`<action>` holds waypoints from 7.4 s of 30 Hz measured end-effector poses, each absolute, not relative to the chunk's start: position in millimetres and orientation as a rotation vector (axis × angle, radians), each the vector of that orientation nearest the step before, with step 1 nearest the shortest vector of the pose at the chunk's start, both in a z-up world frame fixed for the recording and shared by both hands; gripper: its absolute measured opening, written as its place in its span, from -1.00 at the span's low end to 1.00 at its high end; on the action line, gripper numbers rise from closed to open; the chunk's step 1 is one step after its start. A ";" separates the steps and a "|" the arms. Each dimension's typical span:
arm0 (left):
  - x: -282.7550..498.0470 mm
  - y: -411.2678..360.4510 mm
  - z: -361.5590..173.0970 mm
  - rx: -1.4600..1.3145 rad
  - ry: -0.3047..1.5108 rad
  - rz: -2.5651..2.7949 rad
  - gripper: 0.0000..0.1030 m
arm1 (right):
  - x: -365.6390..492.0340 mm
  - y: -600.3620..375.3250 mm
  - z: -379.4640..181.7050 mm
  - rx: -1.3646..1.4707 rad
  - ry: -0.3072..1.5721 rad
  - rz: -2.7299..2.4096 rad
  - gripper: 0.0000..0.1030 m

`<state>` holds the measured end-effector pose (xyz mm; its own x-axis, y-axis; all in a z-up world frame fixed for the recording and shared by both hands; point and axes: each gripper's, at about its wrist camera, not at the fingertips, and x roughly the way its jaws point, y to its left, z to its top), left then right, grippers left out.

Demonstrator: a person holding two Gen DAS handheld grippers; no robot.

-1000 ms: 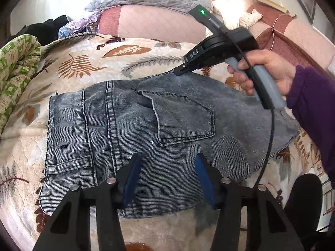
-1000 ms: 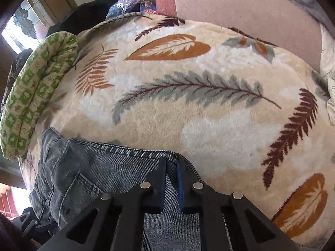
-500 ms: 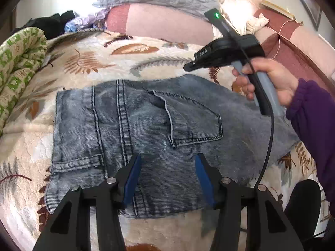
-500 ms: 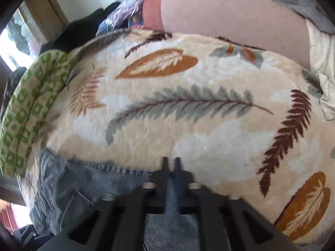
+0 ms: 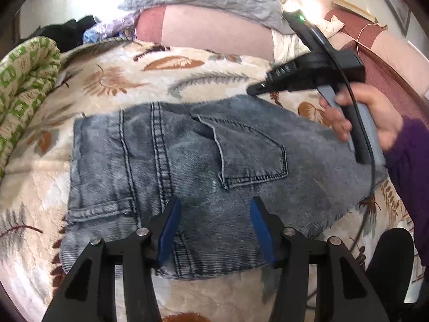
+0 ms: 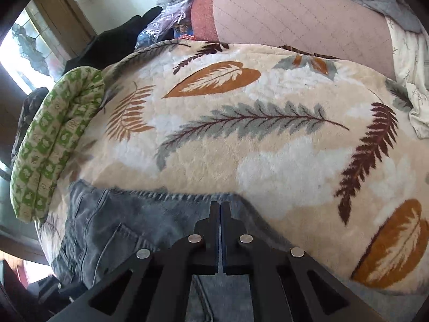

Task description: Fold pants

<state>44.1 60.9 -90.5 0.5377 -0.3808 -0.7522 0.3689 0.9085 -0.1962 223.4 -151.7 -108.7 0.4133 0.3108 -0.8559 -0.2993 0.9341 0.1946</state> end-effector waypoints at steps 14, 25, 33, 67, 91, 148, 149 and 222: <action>46.6 59.8 -101.0 0.001 0.949 -0.467 0.06 | 129.3 -142.7 -95.2 -0.023 1.090 0.470 -0.98; 43.5 47.5 -109.6 0.100 0.925 -0.431 0.09 | 25.3 -149.8 -125.5 -0.059 1.126 0.462 -0.97; 41.1 40.3 -116.6 0.150 0.857 -0.415 0.18 | 14.2 -170.6 -141.4 0.089 1.103 0.447 -0.94; 4.5 -71.9 -64.5 0.328 0.880 -0.420 0.53 | -106.4 -451.8 -100.5 0.856 0.577 -0.031 0.53; 34.1 -213.1 -62.5 0.489 0.890 -0.636 0.53 | -109.5 -489.7 -120.1 1.116 0.585 -0.117 0.53; 129.9 -477.9 -98.6 0.689 1.101 -1.206 0.53 | -105.1 -523.1 -159.1 1.251 0.495 -0.102 0.54; 128.8 -478.8 -102.2 0.693 1.111 -1.204 0.53 | -104.9 -523.4 -159.2 1.252 0.495 -0.102 0.54; 165.2 -178.3 -85.2 -0.103 1.028 -0.943 -0.73 | -49.8 -310.1 -105.1 0.162 0.637 0.215 -0.65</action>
<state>165.2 -178.3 -85.2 0.1755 -0.7088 -0.6832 0.6193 0.6190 -0.4831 -49.8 -310.1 -105.1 0.7828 0.2484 -0.5706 -0.1490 0.9650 0.2156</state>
